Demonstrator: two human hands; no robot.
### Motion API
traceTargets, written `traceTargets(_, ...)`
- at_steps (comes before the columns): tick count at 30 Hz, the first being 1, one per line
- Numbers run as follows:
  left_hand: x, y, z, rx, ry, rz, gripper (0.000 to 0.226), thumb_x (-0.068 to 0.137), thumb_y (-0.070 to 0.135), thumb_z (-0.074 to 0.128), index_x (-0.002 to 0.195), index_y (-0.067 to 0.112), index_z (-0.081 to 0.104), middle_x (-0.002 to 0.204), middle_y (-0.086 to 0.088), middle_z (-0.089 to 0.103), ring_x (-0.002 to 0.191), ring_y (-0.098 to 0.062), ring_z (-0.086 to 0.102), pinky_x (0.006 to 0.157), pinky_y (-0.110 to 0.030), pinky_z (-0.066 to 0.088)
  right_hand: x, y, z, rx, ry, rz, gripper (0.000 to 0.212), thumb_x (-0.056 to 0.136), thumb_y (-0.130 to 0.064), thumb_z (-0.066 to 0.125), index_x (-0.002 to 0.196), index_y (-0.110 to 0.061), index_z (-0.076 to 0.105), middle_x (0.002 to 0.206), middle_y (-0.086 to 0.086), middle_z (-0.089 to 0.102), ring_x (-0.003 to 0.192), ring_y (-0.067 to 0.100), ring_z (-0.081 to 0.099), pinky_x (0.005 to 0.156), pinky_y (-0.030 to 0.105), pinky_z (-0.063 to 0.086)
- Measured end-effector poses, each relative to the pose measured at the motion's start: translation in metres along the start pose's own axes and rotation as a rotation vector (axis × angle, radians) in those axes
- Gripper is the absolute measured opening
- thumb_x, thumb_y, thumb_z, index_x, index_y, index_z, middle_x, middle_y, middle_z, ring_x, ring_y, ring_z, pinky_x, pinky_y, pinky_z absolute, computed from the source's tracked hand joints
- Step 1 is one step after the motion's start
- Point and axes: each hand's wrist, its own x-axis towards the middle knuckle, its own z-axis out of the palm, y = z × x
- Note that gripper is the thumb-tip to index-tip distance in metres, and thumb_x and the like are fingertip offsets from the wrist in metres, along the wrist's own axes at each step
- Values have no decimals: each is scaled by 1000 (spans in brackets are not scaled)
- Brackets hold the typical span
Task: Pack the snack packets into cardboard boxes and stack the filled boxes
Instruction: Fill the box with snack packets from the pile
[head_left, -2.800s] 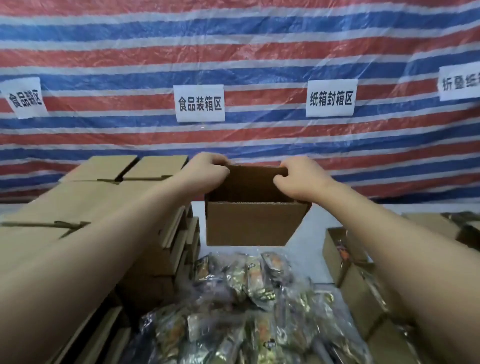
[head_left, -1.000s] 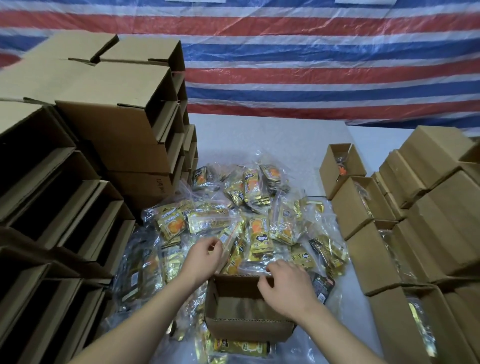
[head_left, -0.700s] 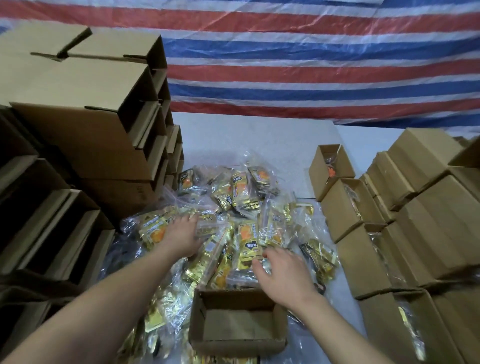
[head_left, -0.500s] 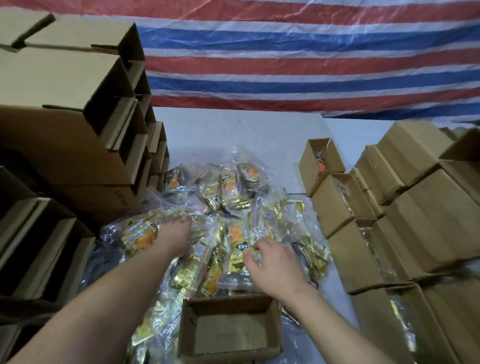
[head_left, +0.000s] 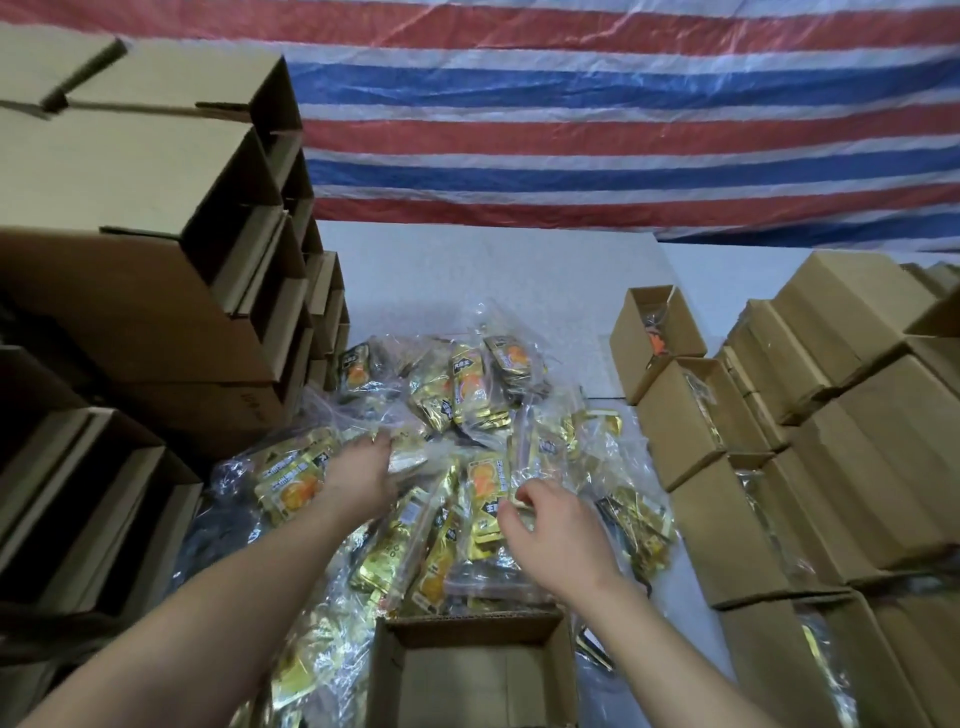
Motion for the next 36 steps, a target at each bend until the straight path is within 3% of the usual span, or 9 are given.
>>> traceTargets(5,-36,17,-61,-591,130,16,82,83,37,71,151,17,31,128,-8,61,98,-26,67,82,-39,58,15,-23,-15,571,-44,165,20,95,-52,56,103,-34,59,104,-15,64,101,9,63,76,21,51)
traceTargets(10,-80,49,-122,-885,233,135,63,76,41,59,137,29,48,105,11,66,67,-5,67,51,-24,54,28,-53,-37,1223,-247,178,105,63,-73,66,152,-34,28,150,-9,42,136,17,45,115,50,34)
traceTargets(14,-108,74,-143,-1001,247,185,54,71,44,58,125,38,55,98,15,67,76,-2,67,66,-33,60,31,-70,-53,1553,-306,33,110,54,-67,86,147,-27,43,137,4,61,117,19,62,92,37,52)
traceTargets(17,-120,91,-145,-1007,260,244,58,73,43,58,131,38,54,110,22,65,96,9,61,82,-24,54,28,-75,-58,1726,-308,16,89,49,-54,95,124,-14,68,111,7,74,106,20,70,80,30,58)
traceTargets(21,-128,105,-145,-871,284,343,57,81,43,55,136,30,55,126,11,60,120,-6,53,105,-36,45,22,-74,-58,1732,-211,94,38,80,-45,74,99,-13,80,114,13,72,113,25,68,85,32,59)
traceTargets(25,-139,108,-142,-696,312,324,68,86,62,54,145,32,44,150,9,36,141,-11,27,119,-43,26,16,-65,-61,1764,-166,126,43,84,-46,69,106,-10,78,110,15,71,102,29,70,81,41,59)
traceTargets(30,-155,78,-135,-831,328,270,71,89,73,40,149,36,34,150,18,34,134,0,36,112,-31,31,10,-34,-67,1809,-190,147,53,72,-47,76,109,-8,70,96,18,72,83,36,71,75,51,57)
traceTargets(33,-161,46,-112,-898,170,158,55,96,55,50,145,29,44,133,18,53,113,6,52,100,-26,47,3,-16,-71,1682,-204,91,38,77,-39,71,100,-9,76,96,19,73,88,37,72,79,54,57)
traceTargets(36,-167,15,-69,-772,-33,139,50,97,50,53,141,27,49,126,18,58,112,4,55,99,-24,49,-7,-14,-77,1363,-279,19,42,78,-39,70,101,-4,69,92,18,69,88,34,69,86,51,53)
